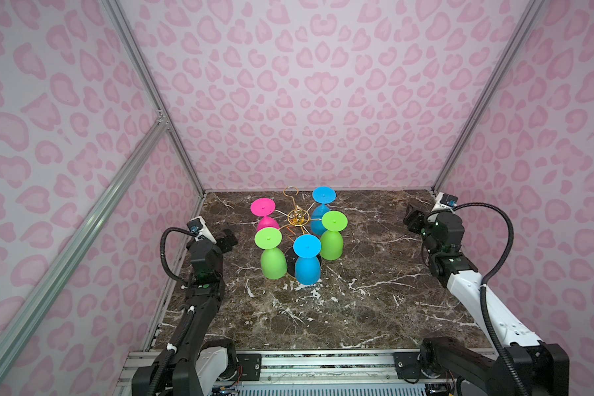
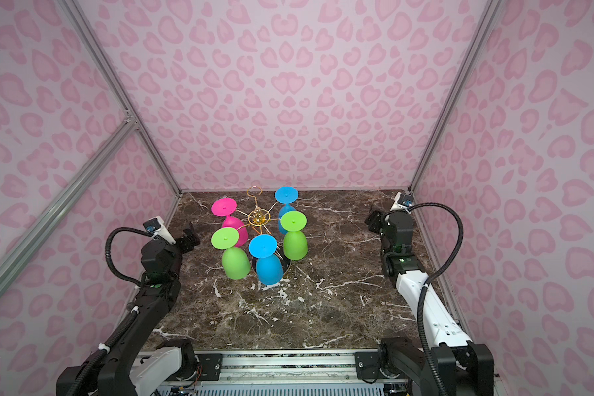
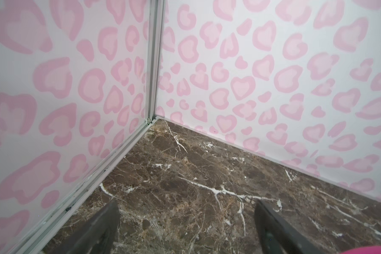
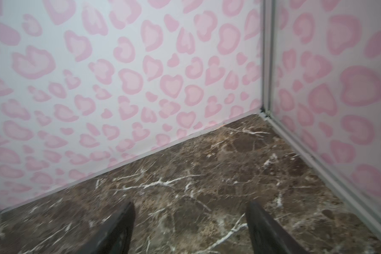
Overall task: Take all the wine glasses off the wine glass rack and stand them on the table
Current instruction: 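Raise both arms and move the right gripper toward the lime-green glass on the rack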
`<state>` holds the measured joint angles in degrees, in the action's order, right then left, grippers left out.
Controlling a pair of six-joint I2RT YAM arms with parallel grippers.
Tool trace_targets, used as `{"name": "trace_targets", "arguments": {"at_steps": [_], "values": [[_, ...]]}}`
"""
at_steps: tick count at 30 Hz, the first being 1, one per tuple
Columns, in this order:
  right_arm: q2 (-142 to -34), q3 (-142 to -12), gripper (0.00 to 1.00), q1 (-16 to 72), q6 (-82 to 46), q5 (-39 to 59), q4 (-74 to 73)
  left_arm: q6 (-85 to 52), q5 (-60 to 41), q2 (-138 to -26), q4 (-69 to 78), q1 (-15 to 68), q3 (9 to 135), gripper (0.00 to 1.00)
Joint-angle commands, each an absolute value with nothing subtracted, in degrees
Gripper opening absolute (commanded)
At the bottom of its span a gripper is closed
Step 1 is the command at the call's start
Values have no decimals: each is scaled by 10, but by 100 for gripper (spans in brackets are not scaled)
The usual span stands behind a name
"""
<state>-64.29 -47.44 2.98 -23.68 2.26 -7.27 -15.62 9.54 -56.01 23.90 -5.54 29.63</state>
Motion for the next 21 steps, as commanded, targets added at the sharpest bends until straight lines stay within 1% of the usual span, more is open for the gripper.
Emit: {"name": "trace_targets", "arguments": {"at_steps": [1,4,6,9,16,21], "values": [[-650,-517,75,29,-293,180,4,-216,107,-536,205,-69,307,97],[-666,-552,68,30,-344,285,18,-236,97,-518,216,-86,304,97],[-677,-562,66,33,-383,355,-9,-240,78,-511,212,-96,310,97],[-697,-582,63,47,-440,418,-37,-236,50,-503,210,-100,319,97],[-753,-648,56,122,-478,477,-2,-232,56,-481,199,-99,320,97],[-775,-665,56,160,-475,483,33,-234,57,-476,196,-99,320,97]]}}
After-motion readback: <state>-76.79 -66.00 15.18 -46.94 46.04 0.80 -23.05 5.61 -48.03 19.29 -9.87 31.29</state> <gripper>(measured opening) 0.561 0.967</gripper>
